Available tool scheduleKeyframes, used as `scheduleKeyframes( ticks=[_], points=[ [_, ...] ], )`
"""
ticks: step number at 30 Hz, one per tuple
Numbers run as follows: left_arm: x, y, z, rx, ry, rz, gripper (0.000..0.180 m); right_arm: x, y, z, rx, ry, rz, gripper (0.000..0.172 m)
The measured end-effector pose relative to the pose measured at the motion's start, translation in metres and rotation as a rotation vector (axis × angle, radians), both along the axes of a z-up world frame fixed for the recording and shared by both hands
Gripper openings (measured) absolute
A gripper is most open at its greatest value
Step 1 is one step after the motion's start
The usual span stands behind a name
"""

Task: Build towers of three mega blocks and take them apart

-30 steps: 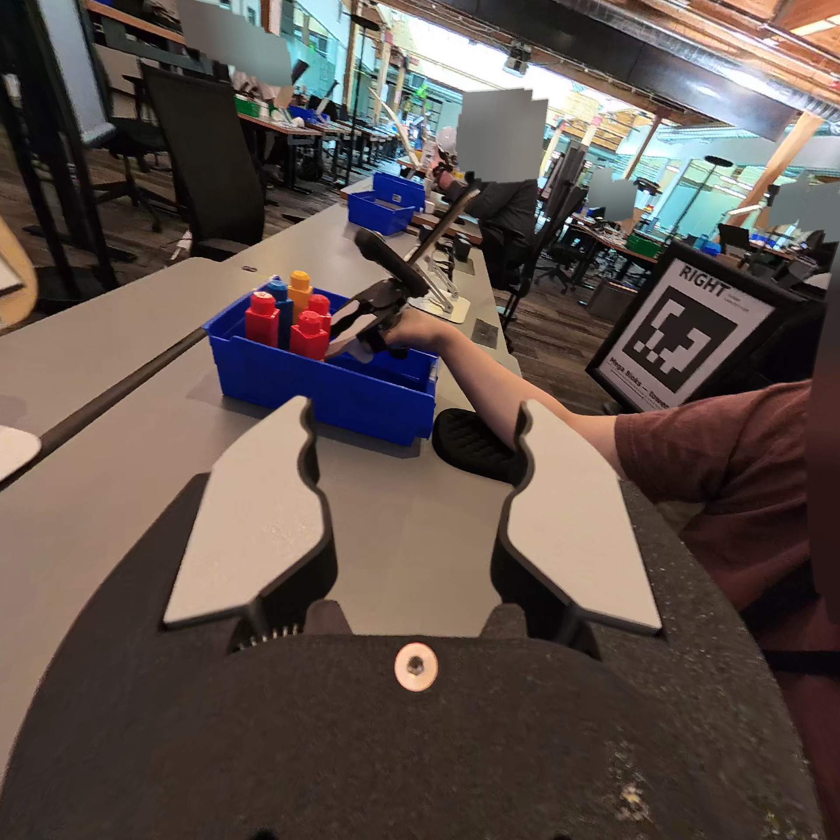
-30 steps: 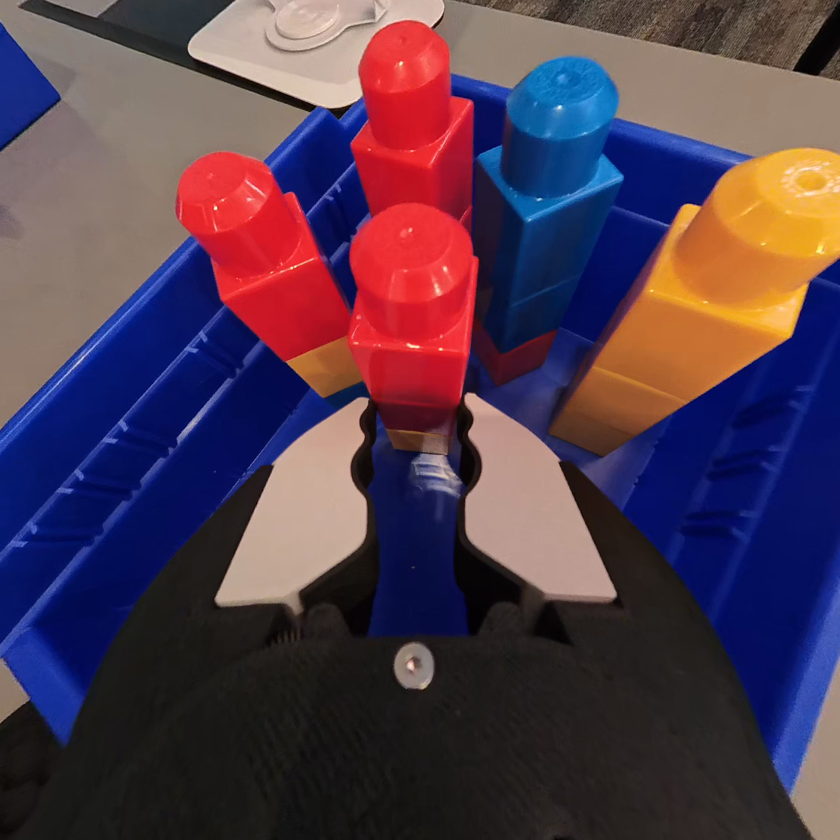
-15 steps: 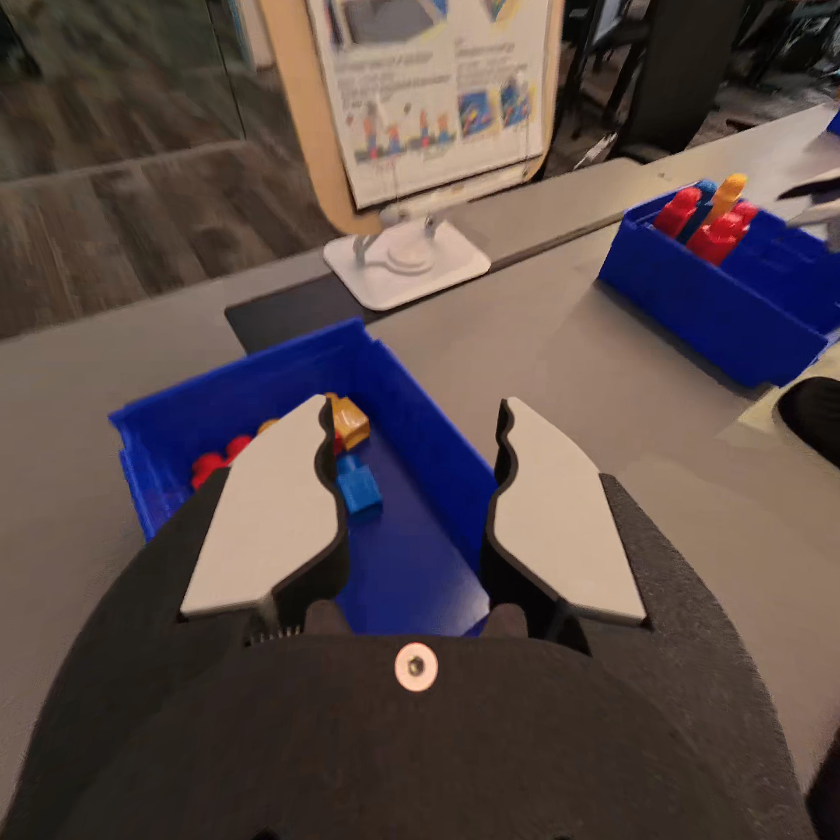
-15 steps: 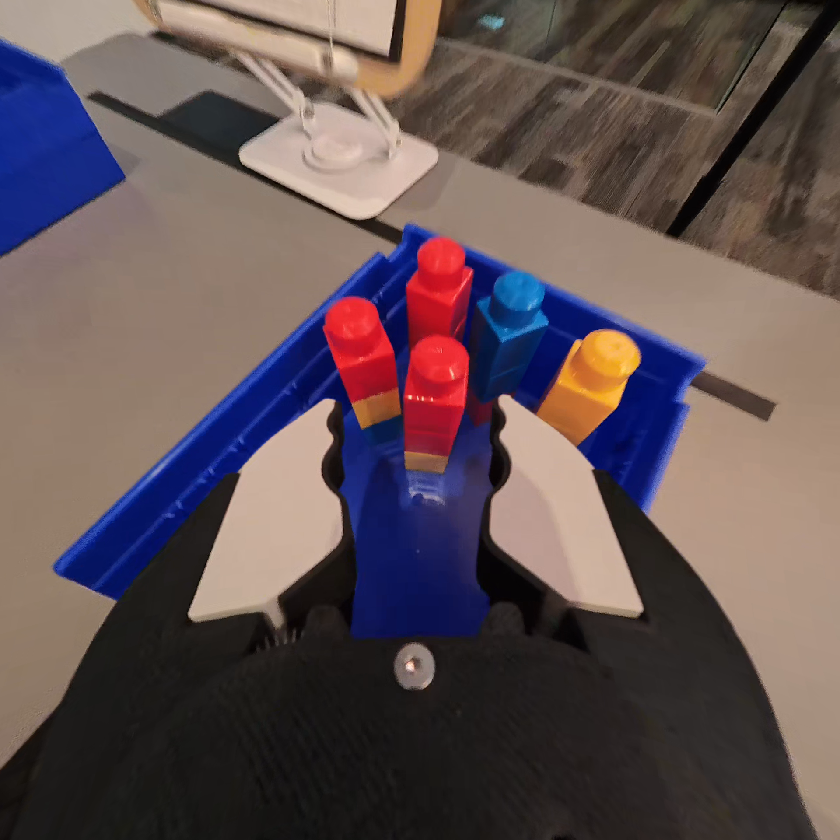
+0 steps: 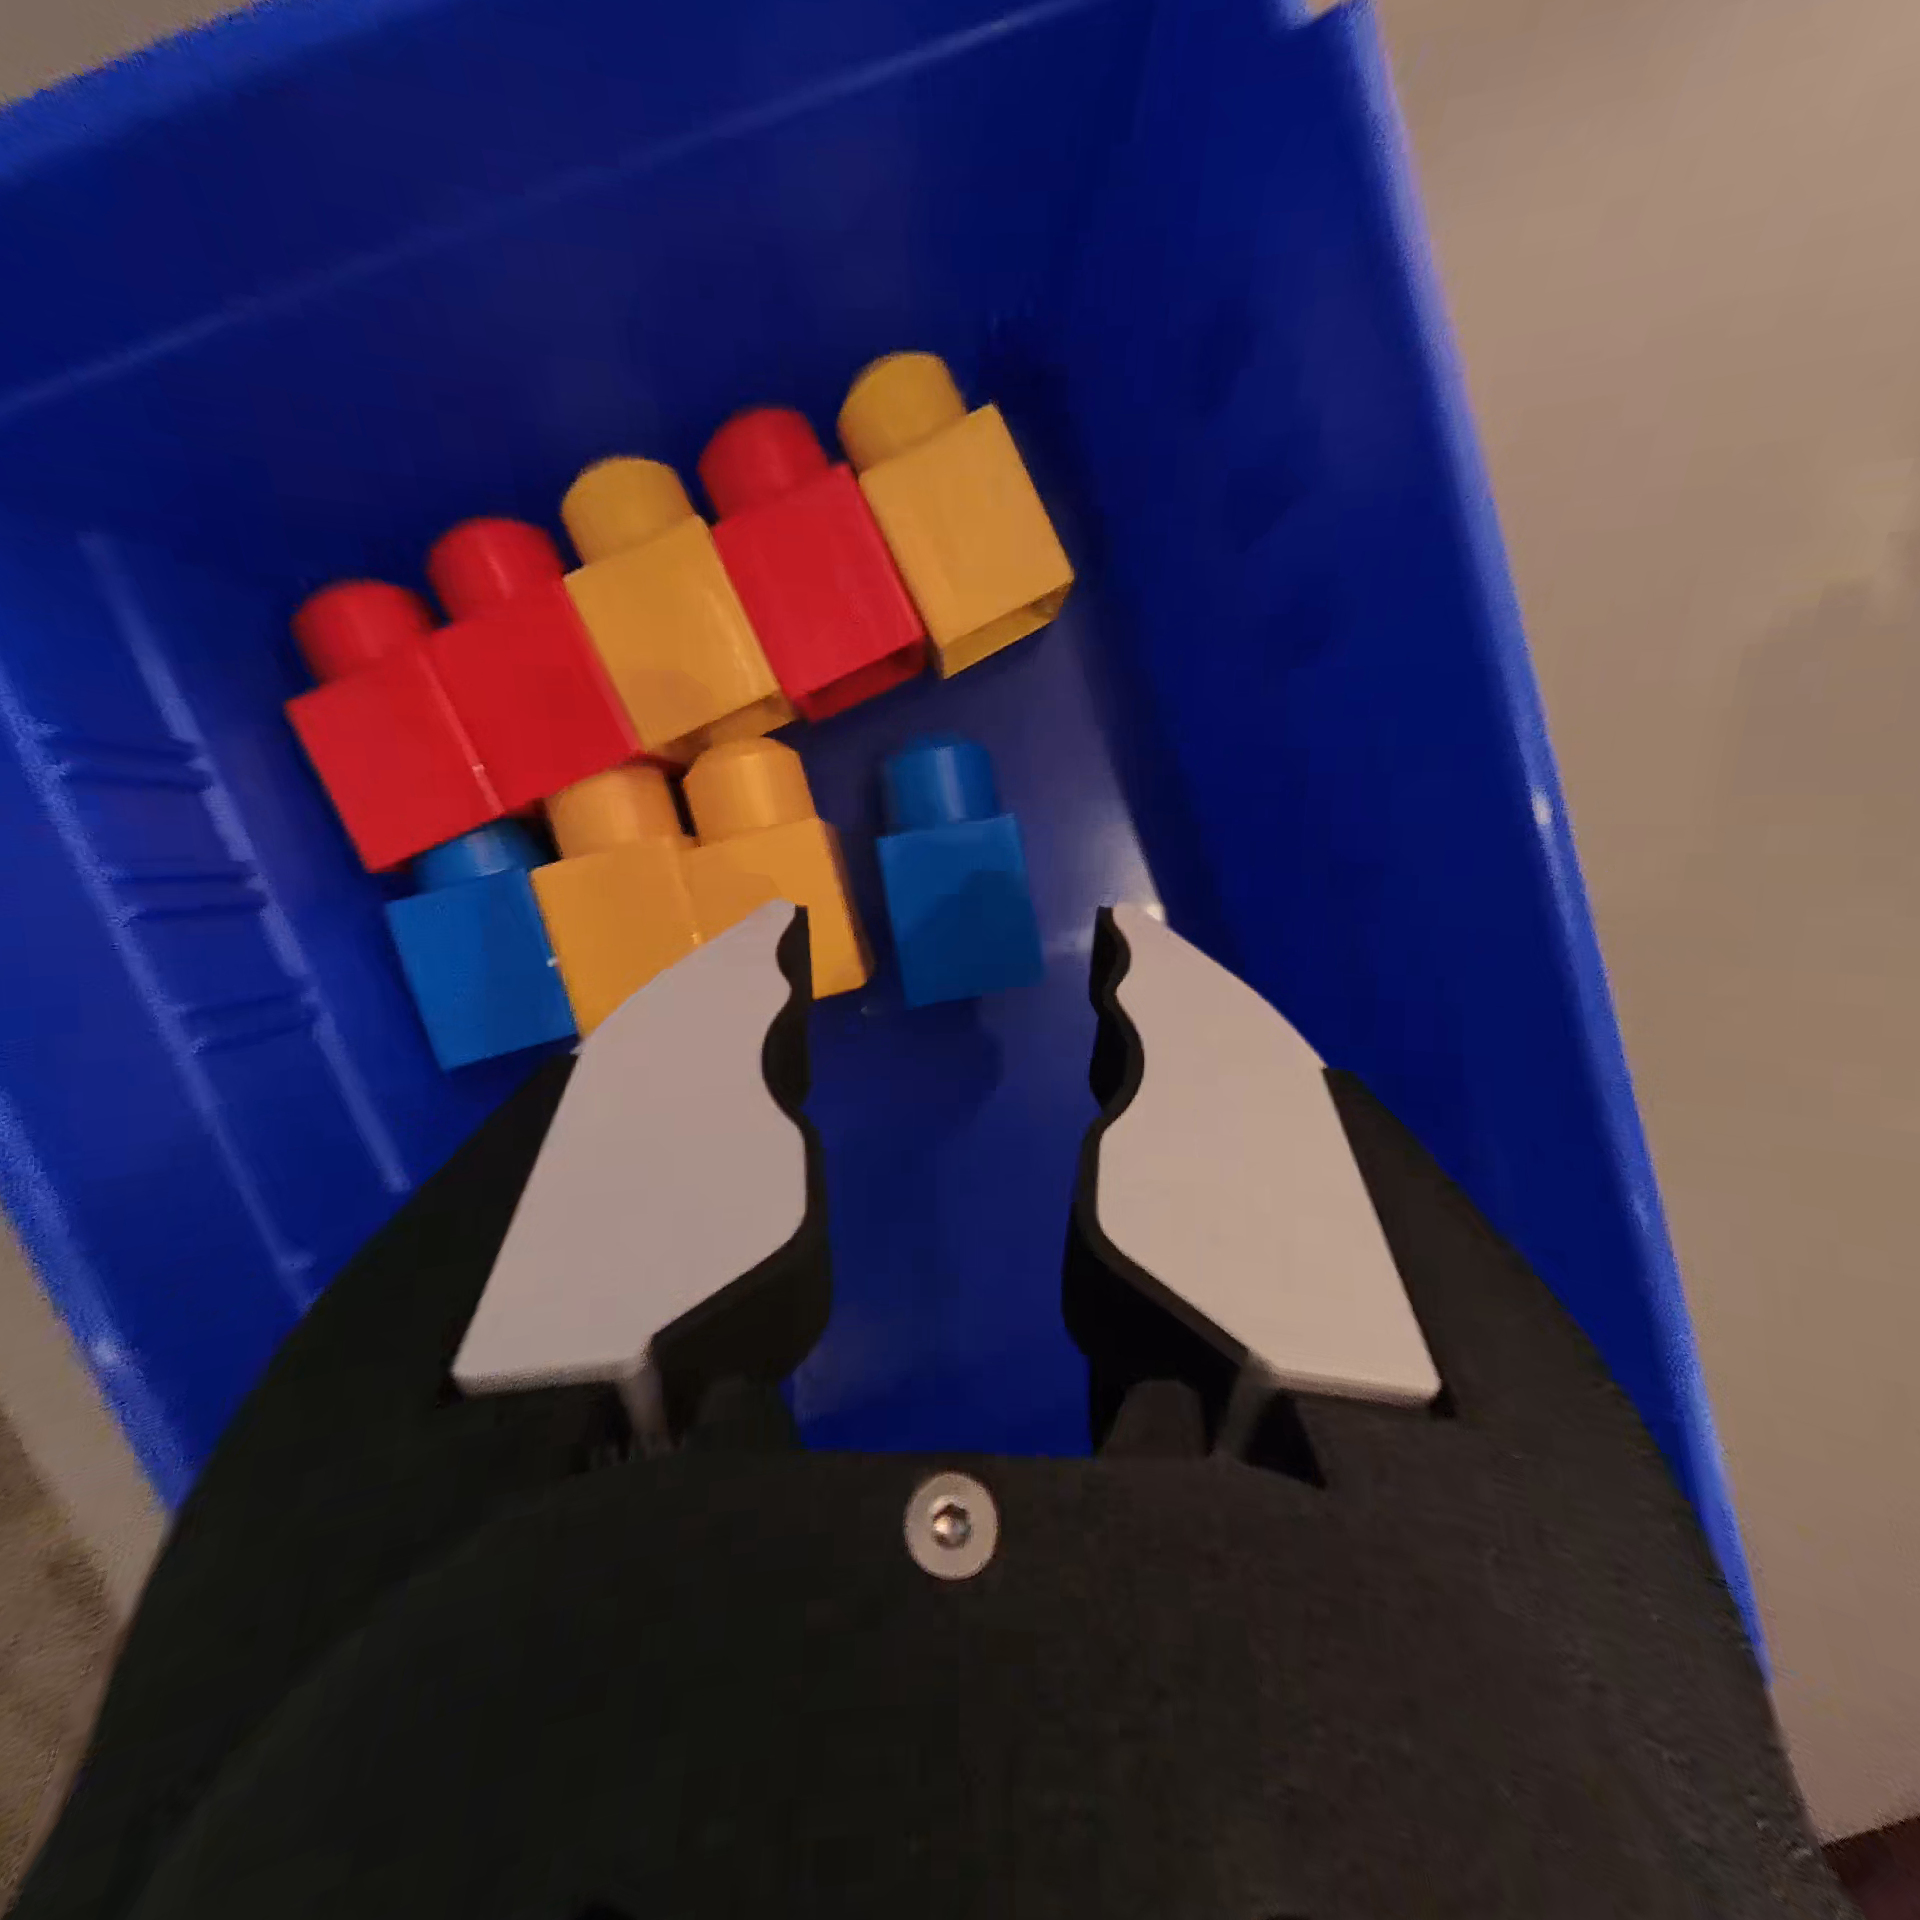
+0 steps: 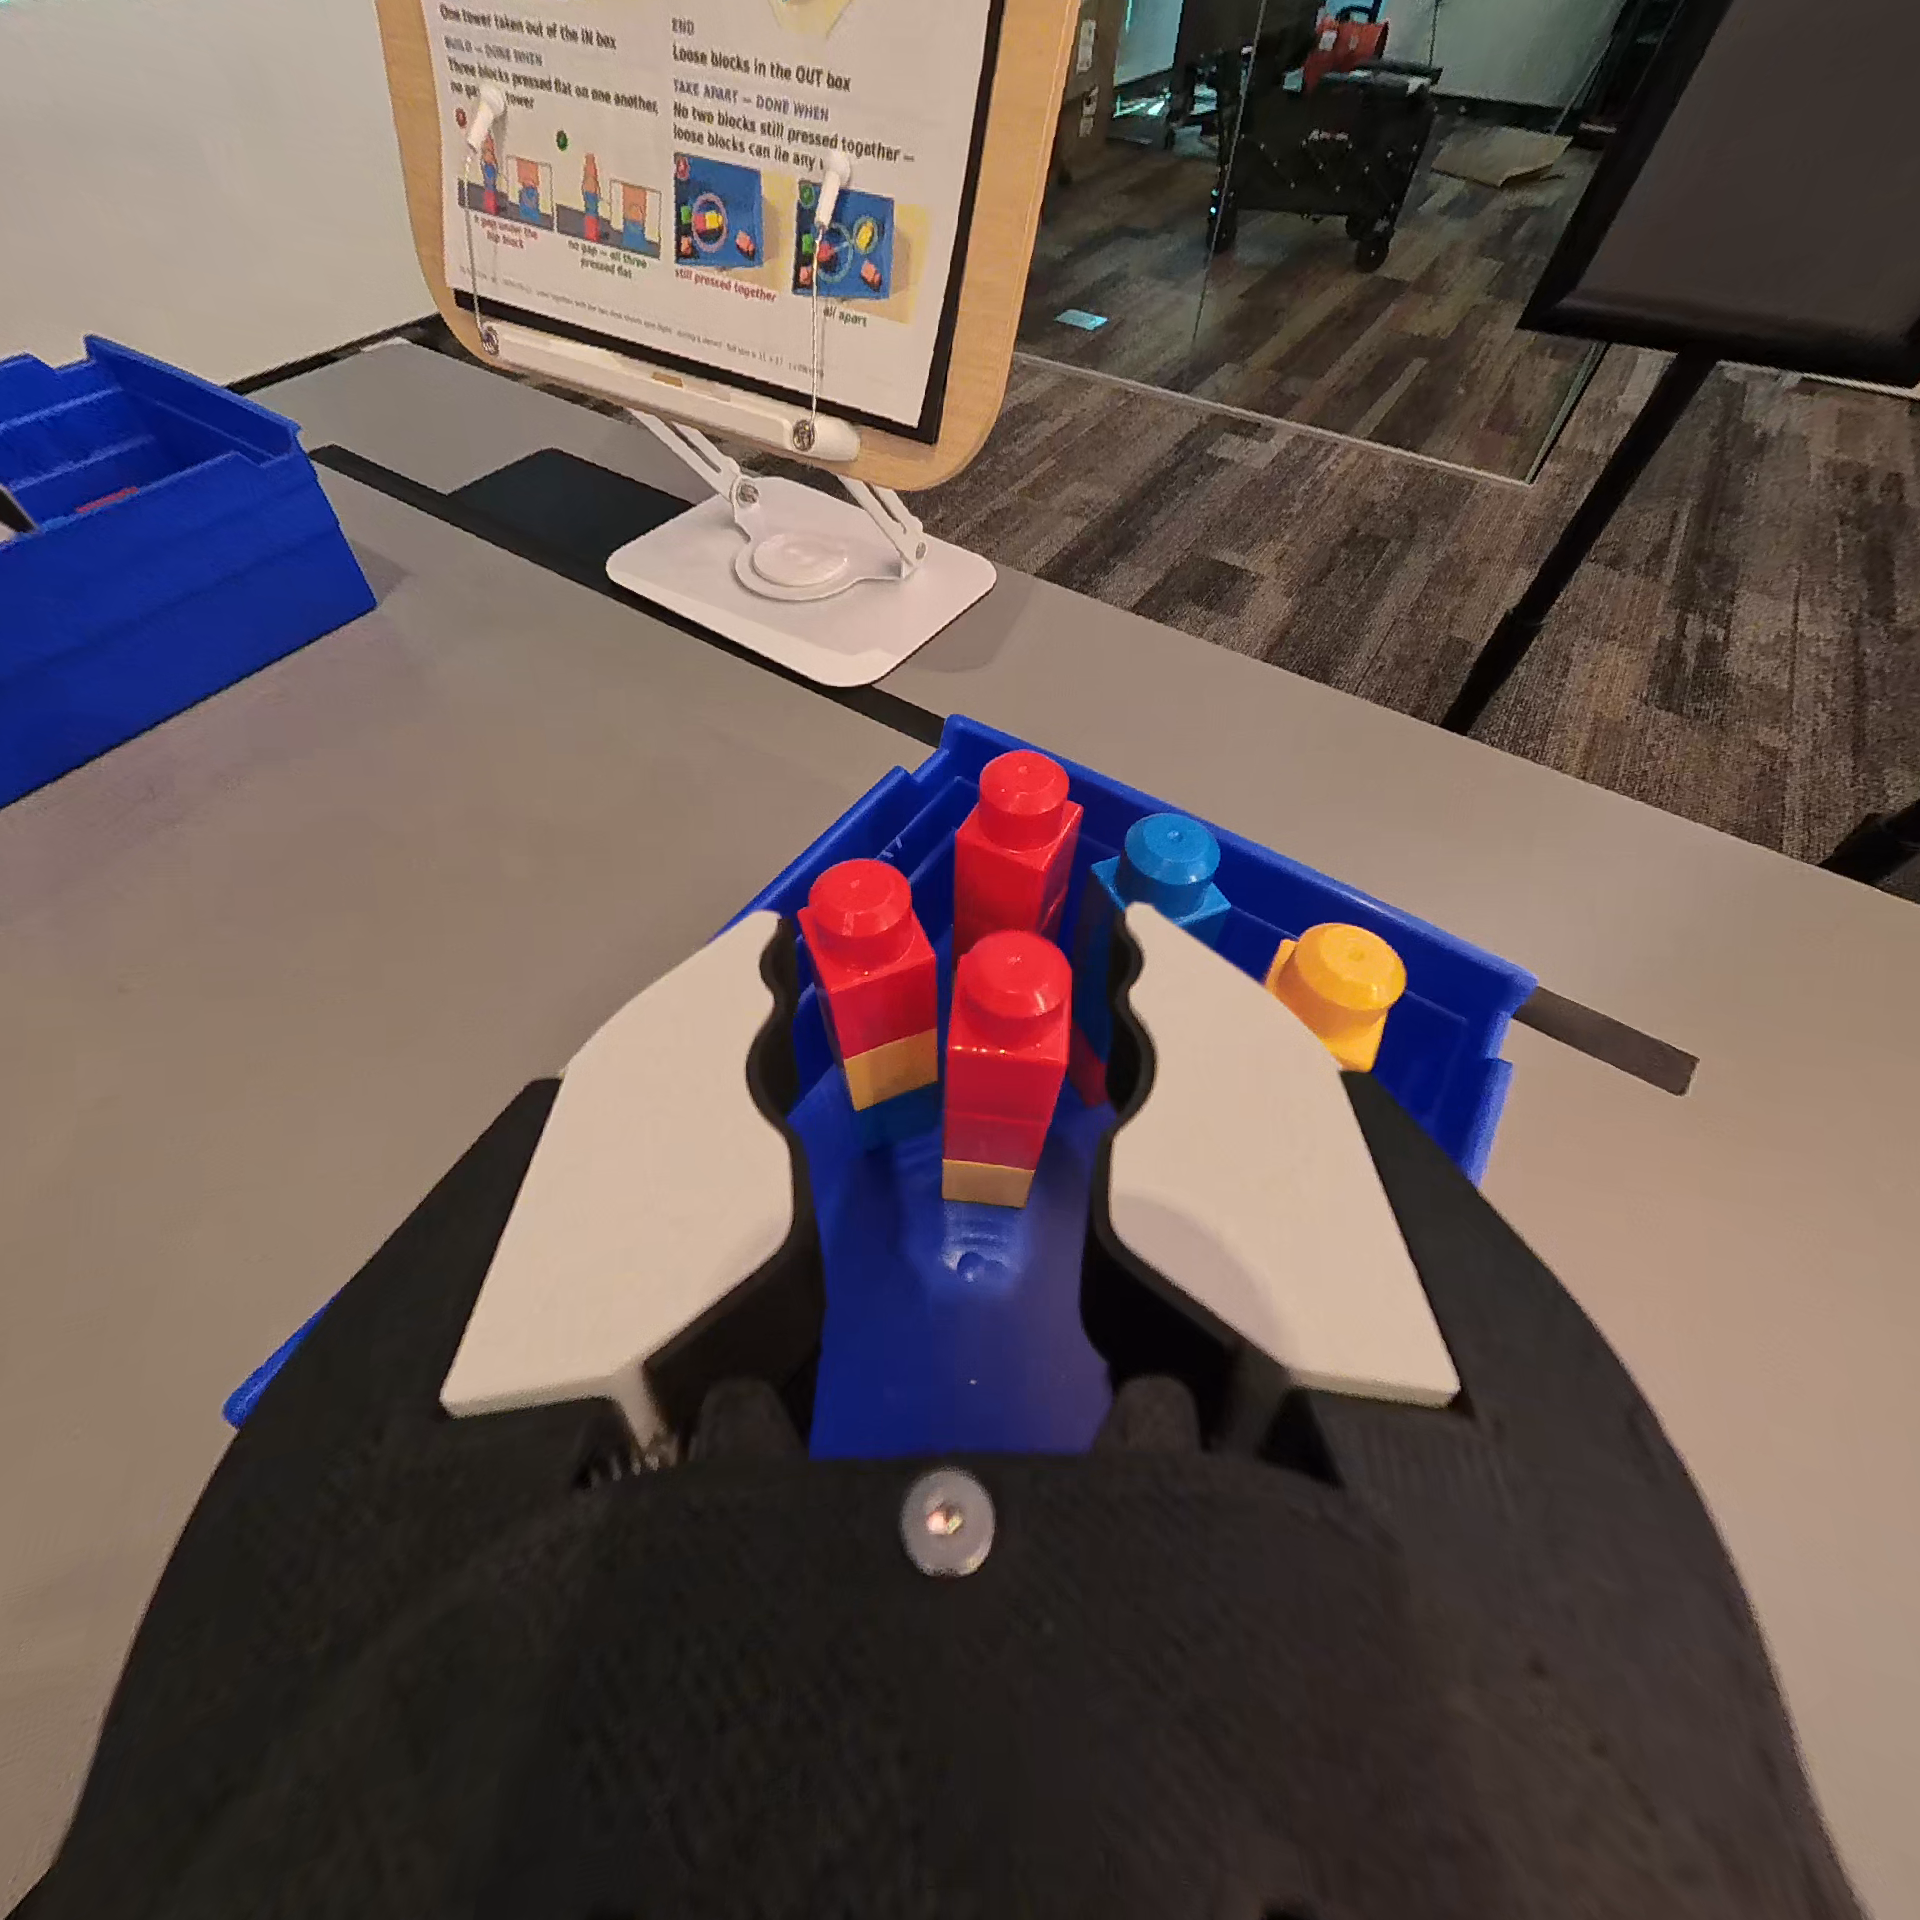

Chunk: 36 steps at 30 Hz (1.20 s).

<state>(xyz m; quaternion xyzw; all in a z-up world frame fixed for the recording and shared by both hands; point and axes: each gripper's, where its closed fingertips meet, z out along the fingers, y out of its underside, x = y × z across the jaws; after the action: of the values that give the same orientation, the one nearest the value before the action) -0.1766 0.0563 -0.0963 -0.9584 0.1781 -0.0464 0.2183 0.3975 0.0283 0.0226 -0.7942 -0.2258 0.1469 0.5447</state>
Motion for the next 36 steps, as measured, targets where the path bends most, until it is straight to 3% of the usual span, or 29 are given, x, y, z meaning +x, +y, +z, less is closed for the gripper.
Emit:
scheduleKeyframes(
  ticks=[1,4,13,18,22,24,27,29,32,34,36],
  points=[
    [0.005,0.001,-0.001,-0.002,-0.029,0.003,0.051,0.000,0.001,-0.001,-0.003,-0.001,0.000,0.059],
    [0.013,-0.004,-0.007,-0.055,-0.059,0.000,0.051,-0.003,0.002,-0.003,-0.009,0.002,0.007,0.059],
    [0.009,-0.002,-0.029,-0.113,0.078,0.020,0.054,-0.014,0.005,-0.012,-0.042,-0.040,0.037,0.058],
    [0.014,-0.012,-0.043,-0.203,0.086,0.006,0.041,-0.021,0.006,-0.012,-0.046,-0.054,0.056,0.058],
    [0.014,-0.014,-0.036,-0.200,0.093,-0.016,0.039,-0.028,0.005,-0.008,-0.034,-0.073,0.067,0.056],
    [0.009,-0.019,-0.016,-0.163,0.078,-0.006,0.039,-0.035,0.003,0.000,-0.010,-0.081,0.077,0.056],
    [0.016,-0.023,0.044,0.032,-0.037,-0.031,0.038,-0.059,-0.001,0.018,0.046,-0.083,0.124,0.056],
    [0.062,-0.040,0.100,0.211,-0.279,-0.260,0.038,-0.092,-0.010,0.036,0.101,-0.047,0.219,0.055],
    [0.132,-0.096,0.167,0.393,-0.554,-0.682,0.038,-0.170,-0.043,0.071,0.192,0.117,0.506,0.056],
    [0.166,-0.127,0.187,0.456,-0.642,-0.886,0.037,-0.221,-0.077,0.094,0.222,0.293,0.723,0.056],
    [0.192,-0.148,0.195,0.454,-0.701,-1.003,0.037,-0.259,-0.101,0.111,0.219,0.463,0.858,0.060]
  ],
)
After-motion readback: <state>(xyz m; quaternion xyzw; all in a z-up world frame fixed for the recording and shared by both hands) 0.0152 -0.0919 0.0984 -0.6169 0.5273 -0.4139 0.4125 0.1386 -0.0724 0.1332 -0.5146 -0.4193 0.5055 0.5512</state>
